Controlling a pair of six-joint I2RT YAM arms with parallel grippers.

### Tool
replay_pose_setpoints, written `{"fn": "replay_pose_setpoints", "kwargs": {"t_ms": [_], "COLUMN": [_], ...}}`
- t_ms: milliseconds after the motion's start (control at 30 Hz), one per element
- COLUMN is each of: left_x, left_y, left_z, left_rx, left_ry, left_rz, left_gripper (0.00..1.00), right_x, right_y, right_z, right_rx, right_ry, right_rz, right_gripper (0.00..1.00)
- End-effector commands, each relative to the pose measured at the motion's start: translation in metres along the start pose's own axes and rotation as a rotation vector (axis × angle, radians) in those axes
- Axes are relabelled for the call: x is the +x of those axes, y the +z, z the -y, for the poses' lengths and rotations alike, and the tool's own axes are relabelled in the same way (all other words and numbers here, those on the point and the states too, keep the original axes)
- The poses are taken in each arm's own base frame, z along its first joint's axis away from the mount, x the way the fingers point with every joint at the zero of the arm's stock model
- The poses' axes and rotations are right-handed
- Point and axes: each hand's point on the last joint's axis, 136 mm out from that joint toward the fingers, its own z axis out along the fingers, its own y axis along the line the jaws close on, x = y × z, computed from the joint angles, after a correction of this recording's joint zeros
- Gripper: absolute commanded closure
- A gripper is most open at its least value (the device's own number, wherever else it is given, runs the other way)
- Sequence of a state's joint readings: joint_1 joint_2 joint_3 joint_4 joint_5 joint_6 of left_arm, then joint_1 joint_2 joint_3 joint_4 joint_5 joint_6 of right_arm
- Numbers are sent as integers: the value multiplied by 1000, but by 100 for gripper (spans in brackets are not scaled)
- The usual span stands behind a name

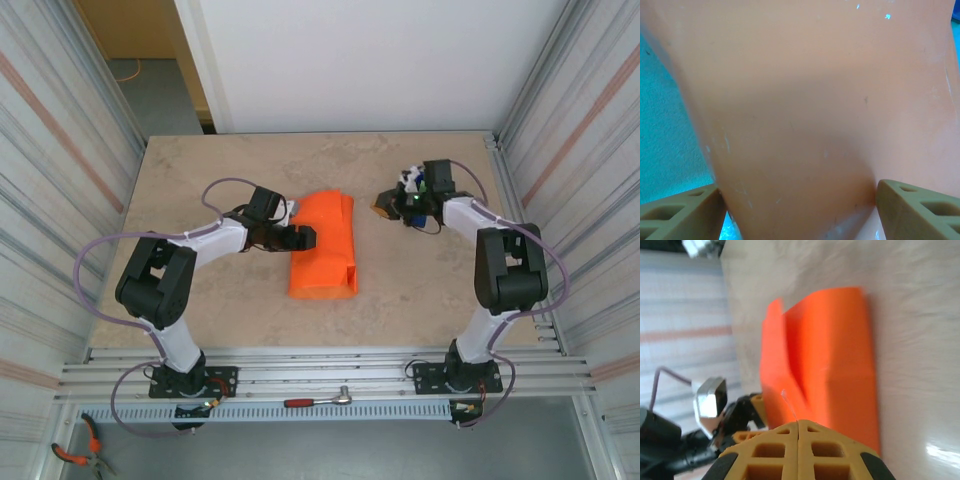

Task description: Wrap the gift box in paper

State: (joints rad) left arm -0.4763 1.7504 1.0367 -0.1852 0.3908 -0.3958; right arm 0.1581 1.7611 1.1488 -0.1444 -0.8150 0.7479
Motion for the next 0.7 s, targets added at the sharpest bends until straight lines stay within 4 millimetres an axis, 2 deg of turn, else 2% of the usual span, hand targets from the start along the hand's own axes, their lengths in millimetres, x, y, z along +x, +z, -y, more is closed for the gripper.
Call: {"fn": "replay_pose_setpoints", "kwargs": {"t_ms": [0, 267, 667], "left_x": [37, 37, 39], "left_y": [18, 19, 20], "left_z": [-22, -22, -23], "left_rx": [-94, -91, -92], "left_ry": [5, 2, 0], "left_rz": [-125, -127, -132], "left_gripper": [22, 22, 22], "right_x": [35, 62, 64], "right_y": [14, 38, 52], "right_z": [-5, -12, -11], "right_rx": [84, 224, 262], "right_ry": [-96, -266, -296], "right_rz": [-150, -281, -311], "right_gripper": [100, 100, 100]}}
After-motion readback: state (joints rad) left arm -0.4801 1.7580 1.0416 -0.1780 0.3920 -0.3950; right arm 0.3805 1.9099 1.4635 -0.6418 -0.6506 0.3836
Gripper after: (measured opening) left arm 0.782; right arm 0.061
